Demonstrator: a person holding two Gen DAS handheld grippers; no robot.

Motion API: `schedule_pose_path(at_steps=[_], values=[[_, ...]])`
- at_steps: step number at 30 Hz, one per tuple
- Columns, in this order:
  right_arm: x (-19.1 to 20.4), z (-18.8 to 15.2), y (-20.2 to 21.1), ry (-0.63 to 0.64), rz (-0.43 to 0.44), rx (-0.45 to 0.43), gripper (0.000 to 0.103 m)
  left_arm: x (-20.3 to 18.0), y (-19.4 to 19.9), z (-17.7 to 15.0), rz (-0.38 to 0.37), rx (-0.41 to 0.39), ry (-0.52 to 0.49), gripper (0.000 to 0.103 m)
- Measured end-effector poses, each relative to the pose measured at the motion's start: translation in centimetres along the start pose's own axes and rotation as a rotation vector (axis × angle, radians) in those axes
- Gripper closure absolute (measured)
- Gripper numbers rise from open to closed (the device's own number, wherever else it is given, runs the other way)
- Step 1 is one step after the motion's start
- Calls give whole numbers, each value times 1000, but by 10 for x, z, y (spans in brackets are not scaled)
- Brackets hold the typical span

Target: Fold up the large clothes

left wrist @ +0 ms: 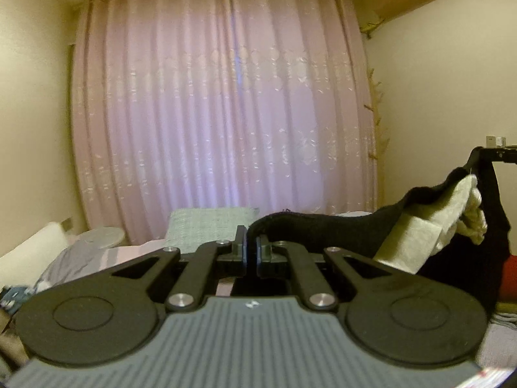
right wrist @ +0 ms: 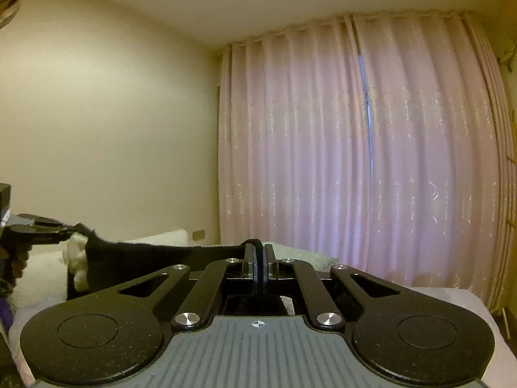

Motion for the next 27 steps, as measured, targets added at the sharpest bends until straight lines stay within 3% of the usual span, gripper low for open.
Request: schedule_pose_path(at_steps=[2, 4, 6, 7, 9, 10, 12, 15, 18, 23, 24, 27], values=[[-20, -2, -26, 2, -25, 47, 103, 7, -51, 3, -26, 46, -2, 98], [-46, -14, -69, -31, -72, 132, 103, 16, -125, -9, -57, 146, 46, 97], [-85, -48, -134, -71, -184, 235, 103, 18, -208, -36, -107, 262, 67, 92], [-105, -71, -167, -69, -259, 306, 103, 21, -251, -57, -76, 335, 80, 82], [-141, -131, -223, -115, -344, 538, 100, 20, -321, -107, -53, 469, 86, 71], [-164, -169, -239, -185, -418, 626, 97, 20, -347, -135, -25, 528, 69, 74], [-178, -223, -242, -308, -442, 711, 96, 23, -368, -185, 2, 599, 86, 72], [-158, -285, -220, -376, -388, 756, 88, 28, -355, -261, -24, 695, 162, 70], [-126, -331, -193, -403, -359, 817, 83, 27, -303, -341, -31, 827, 193, 70], [-81, -392, -138, -645, -392, 888, 74, 7, -199, -449, -63, 1049, 464, 69], [-74, -399, -127, -685, -417, 899, 74, -3, -183, -462, -75, 1076, 514, 67], [-67, -411, -121, -778, -474, 914, 72, -26, -152, -494, -68, 1136, 650, 46]])
Point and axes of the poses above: each gripper's, at about its wrist camera, not at the fingertips, and y roughly against the way its jaws point, x to its left, z to its top, the point moved 8 cm from there along -y, roughly the way its jaws point, and after that the axes turned 1 degree about z, right-handed, at the moved point
